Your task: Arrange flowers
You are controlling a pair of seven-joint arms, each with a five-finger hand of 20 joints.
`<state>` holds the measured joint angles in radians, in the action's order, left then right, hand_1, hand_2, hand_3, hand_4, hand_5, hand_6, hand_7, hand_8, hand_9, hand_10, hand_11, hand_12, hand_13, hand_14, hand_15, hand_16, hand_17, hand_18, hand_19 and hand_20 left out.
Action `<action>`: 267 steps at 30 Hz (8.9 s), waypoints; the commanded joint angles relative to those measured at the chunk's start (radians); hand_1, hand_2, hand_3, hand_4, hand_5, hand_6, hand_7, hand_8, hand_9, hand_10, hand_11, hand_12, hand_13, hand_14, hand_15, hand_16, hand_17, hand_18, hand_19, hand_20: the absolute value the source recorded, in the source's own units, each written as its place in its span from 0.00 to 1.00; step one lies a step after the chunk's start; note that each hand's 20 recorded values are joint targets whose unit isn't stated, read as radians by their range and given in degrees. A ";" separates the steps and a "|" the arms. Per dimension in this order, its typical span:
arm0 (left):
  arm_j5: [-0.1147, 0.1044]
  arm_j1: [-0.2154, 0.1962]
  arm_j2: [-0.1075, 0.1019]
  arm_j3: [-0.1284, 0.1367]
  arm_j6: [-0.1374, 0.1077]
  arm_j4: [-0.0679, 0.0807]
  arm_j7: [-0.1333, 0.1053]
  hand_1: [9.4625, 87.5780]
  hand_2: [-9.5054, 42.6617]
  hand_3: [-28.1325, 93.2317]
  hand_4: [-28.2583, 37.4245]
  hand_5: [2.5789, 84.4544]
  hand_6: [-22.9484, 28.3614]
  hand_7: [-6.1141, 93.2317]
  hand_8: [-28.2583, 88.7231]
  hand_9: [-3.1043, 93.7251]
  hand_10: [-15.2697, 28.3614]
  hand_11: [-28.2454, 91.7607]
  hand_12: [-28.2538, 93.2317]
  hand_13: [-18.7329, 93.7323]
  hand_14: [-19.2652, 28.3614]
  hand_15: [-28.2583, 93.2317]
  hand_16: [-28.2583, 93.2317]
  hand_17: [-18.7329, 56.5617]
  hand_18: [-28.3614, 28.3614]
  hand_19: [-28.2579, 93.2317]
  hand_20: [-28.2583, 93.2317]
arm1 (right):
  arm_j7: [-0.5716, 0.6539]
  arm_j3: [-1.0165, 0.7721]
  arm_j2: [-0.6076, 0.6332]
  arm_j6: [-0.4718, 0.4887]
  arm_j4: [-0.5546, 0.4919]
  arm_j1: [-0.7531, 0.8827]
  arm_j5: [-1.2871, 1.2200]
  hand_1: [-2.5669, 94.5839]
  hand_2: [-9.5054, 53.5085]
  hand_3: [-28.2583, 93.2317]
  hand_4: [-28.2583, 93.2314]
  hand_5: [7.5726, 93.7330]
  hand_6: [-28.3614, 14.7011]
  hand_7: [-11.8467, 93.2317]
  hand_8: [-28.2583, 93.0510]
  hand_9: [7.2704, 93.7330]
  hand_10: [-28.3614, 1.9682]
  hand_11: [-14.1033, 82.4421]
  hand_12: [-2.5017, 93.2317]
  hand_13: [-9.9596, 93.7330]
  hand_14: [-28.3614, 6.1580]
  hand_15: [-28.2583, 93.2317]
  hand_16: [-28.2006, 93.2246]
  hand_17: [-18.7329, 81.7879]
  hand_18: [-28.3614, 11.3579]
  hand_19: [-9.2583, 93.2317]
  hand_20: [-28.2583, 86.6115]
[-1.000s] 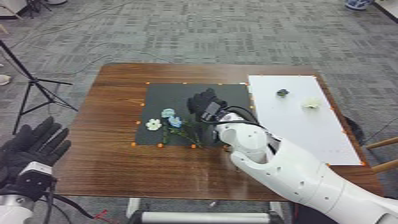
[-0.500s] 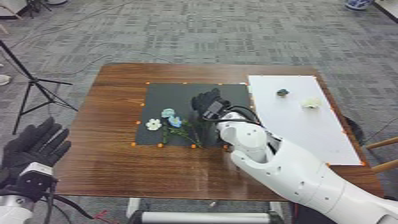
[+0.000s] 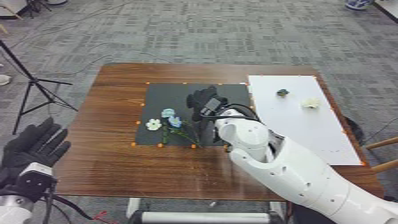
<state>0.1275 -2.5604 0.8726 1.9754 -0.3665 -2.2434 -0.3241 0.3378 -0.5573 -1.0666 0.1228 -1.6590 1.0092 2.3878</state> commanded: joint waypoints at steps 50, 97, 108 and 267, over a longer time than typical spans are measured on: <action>-0.034 -0.025 -0.001 -0.020 0.019 -0.014 -0.033 0.26 0.44 0.81 0.04 0.45 0.59 0.18 0.17 0.36 0.64 0.38 0.34 0.37 0.68 0.44 0.23 0.21 0.69 0.38 0.34 | 0.274 -0.532 0.234 -0.063 0.134 0.256 -0.077 0.49 0.00 0.94 0.01 0.41 0.56 0.27 0.12 0.32 0.46 0.31 0.08 0.29 0.42 0.56 0.13 0.33 0.24 0.61 0.34; -0.052 -0.015 -0.011 -0.026 -0.004 -0.013 -0.047 0.26 0.44 0.81 0.04 0.45 0.60 0.18 0.17 0.36 0.65 0.38 0.34 0.37 0.68 0.44 0.23 0.21 0.69 0.38 0.34 | -0.243 -0.353 0.192 -0.238 0.013 0.146 -0.014 0.69 0.00 0.79 0.00 0.75 0.73 0.38 0.23 0.92 0.76 0.26 0.49 0.86 0.82 0.50 0.58 0.50 0.31 0.76 0.50; -0.039 -0.001 -0.003 -0.026 0.008 -0.006 -0.018 0.25 0.44 0.81 0.04 0.45 0.59 0.18 0.17 0.36 0.65 0.38 0.34 0.37 0.68 0.44 0.23 0.21 0.69 0.38 0.33 | -0.252 -0.246 0.130 -0.197 0.081 0.071 0.026 0.69 0.00 0.79 0.00 0.74 0.75 0.39 0.22 0.92 0.76 0.26 0.49 0.85 0.82 0.49 0.59 0.49 0.32 0.74 0.51; -0.037 -0.050 0.025 0.023 0.018 -0.025 -0.049 0.24 0.44 0.81 0.03 0.45 0.60 0.18 0.17 0.36 0.65 0.38 0.34 0.36 0.68 0.44 0.23 0.21 0.69 0.38 0.33 | 0.075 -0.465 0.362 -0.197 -0.195 0.454 -0.059 0.68 0.00 0.81 0.00 0.71 0.68 0.33 0.21 0.88 0.72 0.31 0.51 0.77 0.70 0.59 0.56 0.48 0.19 0.79 0.53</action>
<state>0.0839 -2.6120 0.8940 1.9773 -0.3634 -2.2614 -0.3714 0.4286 -1.0094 -0.7261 -0.0430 -1.7709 1.3189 2.3141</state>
